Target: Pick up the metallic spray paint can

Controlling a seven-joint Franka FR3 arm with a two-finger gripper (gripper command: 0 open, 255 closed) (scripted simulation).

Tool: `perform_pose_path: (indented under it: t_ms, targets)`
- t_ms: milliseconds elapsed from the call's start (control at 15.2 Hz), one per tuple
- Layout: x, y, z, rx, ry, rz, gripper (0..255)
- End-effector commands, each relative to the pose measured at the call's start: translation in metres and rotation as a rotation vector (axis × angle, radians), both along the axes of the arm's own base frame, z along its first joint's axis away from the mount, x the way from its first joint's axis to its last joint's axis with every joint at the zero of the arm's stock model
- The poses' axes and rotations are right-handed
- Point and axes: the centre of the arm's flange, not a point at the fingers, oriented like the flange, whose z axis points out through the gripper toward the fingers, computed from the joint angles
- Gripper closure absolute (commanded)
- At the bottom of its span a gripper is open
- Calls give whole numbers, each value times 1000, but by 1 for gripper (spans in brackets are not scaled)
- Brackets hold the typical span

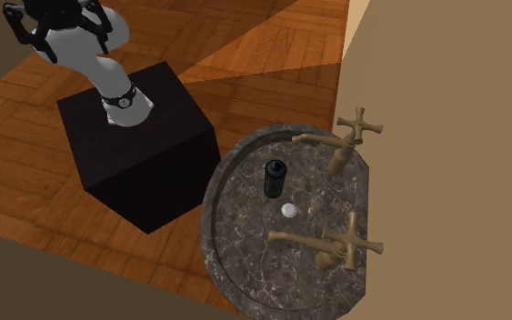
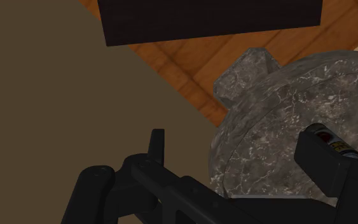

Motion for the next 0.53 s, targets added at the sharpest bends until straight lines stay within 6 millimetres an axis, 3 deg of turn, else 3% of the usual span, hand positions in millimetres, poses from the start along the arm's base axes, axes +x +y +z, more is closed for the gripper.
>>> perform_pose_path:
  t_ms: [0,462]
  targets:
    - [0,0,0,0,0,0,0]
    - [58,42,-59,60,60,-76,0]
